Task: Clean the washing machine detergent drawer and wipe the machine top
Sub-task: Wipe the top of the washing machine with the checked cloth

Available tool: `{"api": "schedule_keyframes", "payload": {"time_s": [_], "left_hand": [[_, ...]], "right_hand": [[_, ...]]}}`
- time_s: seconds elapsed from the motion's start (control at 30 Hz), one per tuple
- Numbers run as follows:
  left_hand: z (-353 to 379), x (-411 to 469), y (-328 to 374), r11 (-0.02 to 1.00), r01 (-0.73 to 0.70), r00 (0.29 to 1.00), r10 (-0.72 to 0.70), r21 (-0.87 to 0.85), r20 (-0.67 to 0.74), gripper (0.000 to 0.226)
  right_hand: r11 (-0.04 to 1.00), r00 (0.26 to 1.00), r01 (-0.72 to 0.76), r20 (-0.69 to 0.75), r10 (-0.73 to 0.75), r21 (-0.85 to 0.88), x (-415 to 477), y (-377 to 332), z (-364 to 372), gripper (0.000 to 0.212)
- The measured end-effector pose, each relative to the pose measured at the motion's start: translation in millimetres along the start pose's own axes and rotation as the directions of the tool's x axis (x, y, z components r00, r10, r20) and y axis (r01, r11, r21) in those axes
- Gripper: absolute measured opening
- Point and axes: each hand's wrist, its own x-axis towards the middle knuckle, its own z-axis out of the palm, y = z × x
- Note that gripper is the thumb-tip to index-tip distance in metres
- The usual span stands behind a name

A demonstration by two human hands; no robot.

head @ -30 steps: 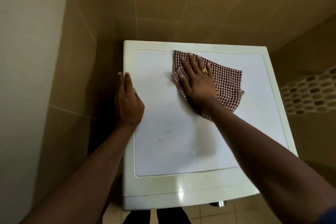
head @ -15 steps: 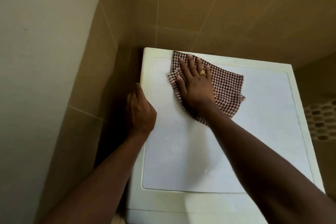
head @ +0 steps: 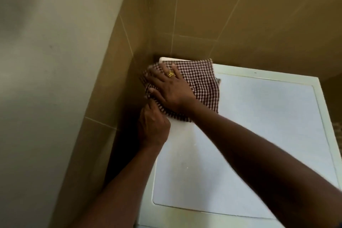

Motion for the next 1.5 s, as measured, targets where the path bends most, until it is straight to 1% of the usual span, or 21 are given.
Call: {"api": "schedule_keyframes", "payload": {"time_s": [0.07, 0.1, 0.23, 0.27, 0.37, 0.43, 0.5, 0.57, 0.63, 0.7, 0.8, 0.83, 0.9, 1.0, 1.07, 1.2, 1.27, 1.3, 1.37, 1.43, 1.5], "left_hand": [[-2.9, -1.2, 0.5, 1.000, 0.009, 1.000, -0.009, 0.010, 0.018, 0.050], [-4.0, -1.4, 1.5, 1.000, 0.019, 0.999, -0.020, 0.021, 0.033, 0.054], [-3.9, -0.5, 4.0, 0.998, 0.056, 0.994, -0.060, 0.041, 0.090, 0.063], [-4.0, -1.0, 4.2, 0.998, 0.047, 0.994, -0.050, 0.036, 0.094, 0.060], [-4.1, -1.3, 3.9, 0.999, 0.015, 0.998, -0.017, 0.031, 0.066, 0.051], [-4.8, 0.8, 5.7, 0.998, 0.032, 0.997, -0.036, 0.051, 0.073, 0.053], [-5.3, -0.1, 7.9, 0.997, 0.036, 0.995, -0.043, 0.073, 0.093, 0.059], [-5.4, -0.6, 7.6, 0.996, 0.027, 0.995, -0.035, 0.088, 0.093, 0.062], [-5.2, 0.3, 9.4, 0.997, 0.018, 0.996, -0.024, 0.072, 0.090, 0.064], [-6.1, -0.3, 10.1, 0.998, 0.031, 0.997, -0.035, 0.060, 0.067, 0.064], [-5.0, -0.8, 10.9, 0.998, 0.033, 0.997, -0.037, 0.051, 0.074, 0.063], [-3.9, -1.4, 10.5, 0.998, 0.029, 0.996, -0.033, 0.055, 0.078, 0.063], [-3.5, -2.2, 10.5, 0.997, 0.031, 0.995, -0.038, 0.074, 0.092, 0.060], [-2.1, -4.1, 10.2, 0.996, 0.031, 0.994, -0.039, 0.081, 0.105, 0.052], [1.1, -2.9, 9.5, 0.997, 0.019, 0.994, -0.027, 0.079, 0.103, 0.053], [4.5, -3.5, 5.1, 0.998, 0.026, 0.996, -0.030, 0.049, 0.086, 0.053], [5.3, -4.2, 3.7, 0.999, 0.026, 0.996, -0.028, 0.026, 0.082, 0.053], [6.1, -5.0, 3.3, 1.000, 0.018, 0.997, -0.019, 0.017, 0.069, 0.052], [9.4, -5.5, 4.2, 1.000, 0.003, 0.999, -0.004, 0.006, 0.047, 0.052], [11.9, -3.7, 2.1, 1.000, -0.003, 1.000, 0.003, 0.021, 0.030, 0.052], [12.5, -2.7, 1.0, 1.000, -0.008, 1.000, 0.007, 0.019, 0.014, 0.053]], "right_hand": [[0.993, 0.993, 0.119, 0.009, -0.119, -0.002, 2.7, 14.3, 1.3, 0.066], [0.997, 0.997, 0.073, -0.010, -0.073, 0.006, 7.1, 21.3, -0.3, 0.067], [0.939, 0.938, -0.334, -0.068, 0.340, 0.078, 33.4, 12.4, -7.2, 0.072], [0.942, 0.941, -0.327, -0.059, 0.332, 0.078, 30.8, 3.4, -7.7, 0.071], [1.000, 1.000, 0.011, -0.019, -0.011, 0.013, -11.8, 0.4, -1.9, 0.065], [0.995, 0.995, 0.099, -0.012, -0.099, -0.008, -40.8, 27.2, -0.2, 0.064], [0.994, 0.993, -0.103, -0.054, 0.102, -0.024, -48.6, 55.8, -3.8, 0.066], [0.931, 0.928, -0.365, -0.077, 0.364, 0.006, -35.9, 64.9, -6.7, 0.070], [0.894, 0.889, -0.445, -0.094, 0.448, 0.053, -15.2, 49.7, -7.9, 0.071], [0.942, 0.939, -0.334, -0.076, 0.336, 0.045, -10.7, 28.8, -4.4, 0.070], [1.000, 1.000, -0.023, -0.021, 0.023, -0.018, -52.0, 34.4, 0.5, 0.068], [1.000, 1.000, -0.015, -0.025, 0.015, -0.027, -70.7, 47.7, 1.2, 0.068], [0.981, 0.977, -0.192, -0.091, 0.191, -0.001, -99.3, 82.2, -1.6, 0.071], [0.828, 0.814, -0.558, -0.155, 0.560, 0.058, -104.8, 110.6, -6.8, 0.072], [0.766, 0.752, -0.638, -0.150, 0.642, 0.076, -85.4, 95.7, -8.0, 0.073], [0.942, 0.941, -0.335, -0.053, 0.335, 0.001, -109.8, 91.7, -5.4, 0.070], [0.954, 0.951, -0.297, -0.096, 0.293, -0.036, -151.4, 121.0, -6.4, 0.069], [0.919, 0.912, -0.394, -0.133, 0.388, -0.019, -170.4, 137.8, -7.7, 0.070], [0.747, 0.732, -0.663, -0.166, 0.660, 0.047, -194.0, 166.1, -11.5, 0.074], [0.593, 0.579, -0.800, -0.141, 0.803, 0.095, -187.8, 168.6, -9.4, 0.078], [0.620, 0.608, -0.776, -0.127, 0.784, 0.114, -180.4, 143.7, -7.5, 0.077]]}}
